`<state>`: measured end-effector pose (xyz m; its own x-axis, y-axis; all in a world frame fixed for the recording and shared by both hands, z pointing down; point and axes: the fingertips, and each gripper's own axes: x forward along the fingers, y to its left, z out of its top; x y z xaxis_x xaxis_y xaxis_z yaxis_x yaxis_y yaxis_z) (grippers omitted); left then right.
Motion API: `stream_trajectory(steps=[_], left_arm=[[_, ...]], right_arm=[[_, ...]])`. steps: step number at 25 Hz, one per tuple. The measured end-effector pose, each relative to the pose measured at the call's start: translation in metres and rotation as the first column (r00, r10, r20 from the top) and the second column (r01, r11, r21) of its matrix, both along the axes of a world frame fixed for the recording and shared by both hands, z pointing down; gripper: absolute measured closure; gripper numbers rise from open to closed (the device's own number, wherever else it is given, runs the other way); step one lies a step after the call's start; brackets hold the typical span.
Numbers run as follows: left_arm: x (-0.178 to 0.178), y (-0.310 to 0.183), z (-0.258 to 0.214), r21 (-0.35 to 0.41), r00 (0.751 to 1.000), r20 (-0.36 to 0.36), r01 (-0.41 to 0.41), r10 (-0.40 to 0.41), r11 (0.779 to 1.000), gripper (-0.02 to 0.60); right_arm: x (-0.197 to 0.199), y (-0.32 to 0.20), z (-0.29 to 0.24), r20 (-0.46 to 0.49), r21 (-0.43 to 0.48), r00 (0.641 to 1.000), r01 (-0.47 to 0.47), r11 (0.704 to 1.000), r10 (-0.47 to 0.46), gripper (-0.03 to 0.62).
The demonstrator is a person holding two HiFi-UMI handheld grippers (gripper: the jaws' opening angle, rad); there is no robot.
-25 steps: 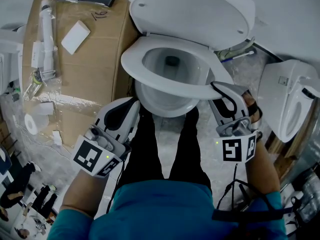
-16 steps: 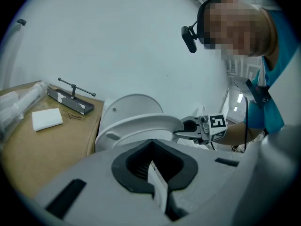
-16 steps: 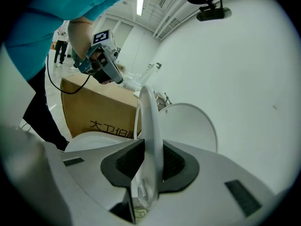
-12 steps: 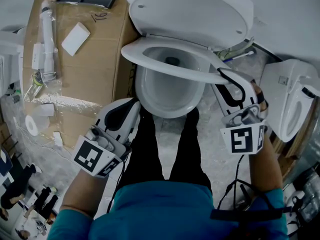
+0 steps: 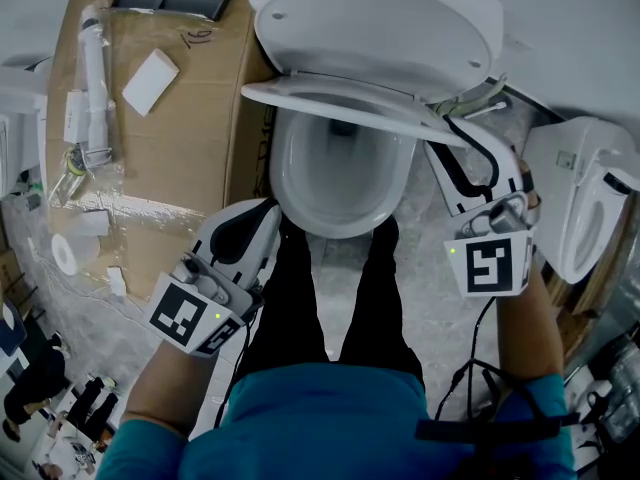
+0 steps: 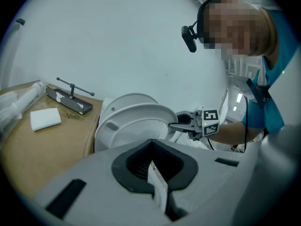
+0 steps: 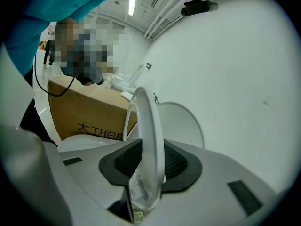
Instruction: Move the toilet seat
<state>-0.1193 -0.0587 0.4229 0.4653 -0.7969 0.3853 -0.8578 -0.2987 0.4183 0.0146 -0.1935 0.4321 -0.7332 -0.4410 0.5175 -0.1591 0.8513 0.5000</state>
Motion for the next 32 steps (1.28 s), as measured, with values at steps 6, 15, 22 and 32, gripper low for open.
stream_trajectory(steps=[6, 15, 22, 32], left_arm=[[0.001, -0.001, -0.002, 0.012, 1.0, -0.017, 0.002, -0.002, 1.0, 0.59], [-0.003, 0.004, 0.006, -0.01, 1.0, -0.005, 0.005, -0.006, 1.0, 0.59], [-0.004, 0.0, 0.004, 0.001, 1.0, -0.022, 0.014, -0.014, 1.0, 0.59], [-0.008, -0.001, 0.007, -0.004, 1.0, -0.02, 0.017, -0.017, 1.0, 0.59]], right_arm=[[-0.001, -0.015, -0.004, 0.013, 0.008, 0.999, -0.045, 0.999, 0.045, 0.464], [0.0, -0.037, -0.009, 0.028, 0.042, 0.994, -0.111, 0.993, 0.11, 0.442], [-0.001, -0.05, -0.013, 0.041, 0.086, 0.987, -0.156, 0.984, 0.153, 0.427], [-0.002, -0.069, -0.016, 0.047, 0.168, 0.973, -0.23, 0.959, 0.225, 0.41]])
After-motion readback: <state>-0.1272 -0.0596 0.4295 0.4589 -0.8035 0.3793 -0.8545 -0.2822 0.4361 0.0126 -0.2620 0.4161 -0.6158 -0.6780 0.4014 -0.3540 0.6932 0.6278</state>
